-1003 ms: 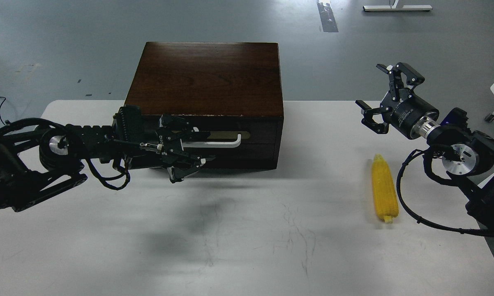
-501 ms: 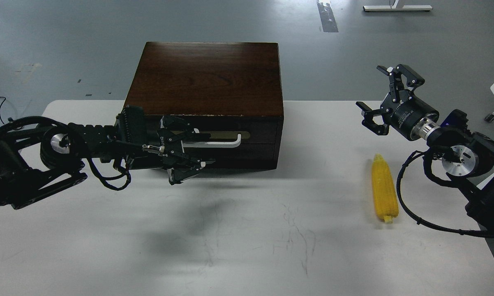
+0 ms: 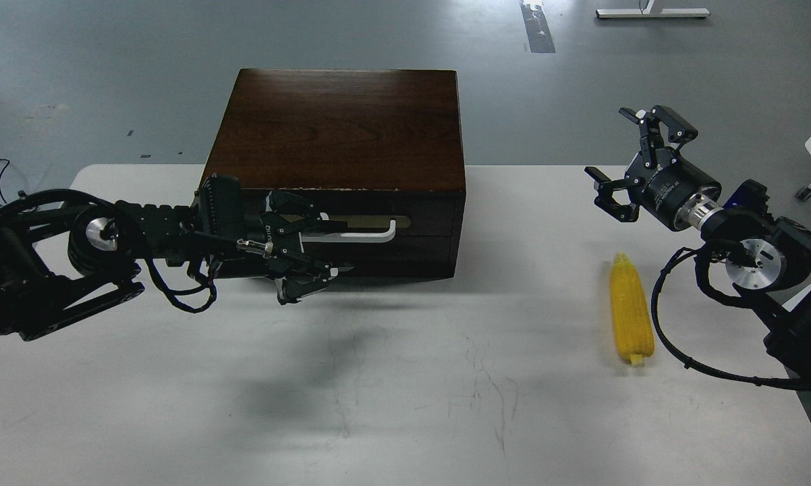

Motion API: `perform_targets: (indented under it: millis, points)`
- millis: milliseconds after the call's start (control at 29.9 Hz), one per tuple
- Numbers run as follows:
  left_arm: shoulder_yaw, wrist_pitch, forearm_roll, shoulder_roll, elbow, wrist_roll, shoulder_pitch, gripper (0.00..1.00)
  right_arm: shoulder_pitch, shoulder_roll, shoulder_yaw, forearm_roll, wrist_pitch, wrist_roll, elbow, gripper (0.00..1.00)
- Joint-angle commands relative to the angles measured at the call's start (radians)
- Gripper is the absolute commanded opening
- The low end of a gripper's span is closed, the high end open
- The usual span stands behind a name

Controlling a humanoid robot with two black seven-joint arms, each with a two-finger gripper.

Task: Put corn in drawer with both arms
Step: 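Close the left gripper on the white drawer handle, then pull the drawer handle toward the robot with the left gripper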

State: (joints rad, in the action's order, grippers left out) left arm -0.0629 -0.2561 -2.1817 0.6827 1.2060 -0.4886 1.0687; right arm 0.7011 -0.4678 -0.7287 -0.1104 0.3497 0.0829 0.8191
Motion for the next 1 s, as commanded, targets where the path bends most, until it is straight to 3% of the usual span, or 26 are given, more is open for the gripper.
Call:
perform_targets:
  millis: [0, 134, 969]
  points:
    - [-0.044, 0.000, 0.000, 0.001, 0.001, 0.000, 0.037, 0.58, 0.000, 0.000, 0.000, 0.000, 0.000, 0.000, 0.000, 1.00]
    - [-0.081, 0.000, 0.000, 0.000, 0.001, 0.000, 0.083, 0.58, 0.000, 0.000, -0.001, 0.002, 0.000, 0.000, 0.000, 1.00]
    - [-0.135, 0.005, 0.000, 0.012, 0.036, 0.000, 0.103, 0.62, -0.005, -0.003, -0.001, 0.002, 0.000, 0.000, 0.000, 1.00]
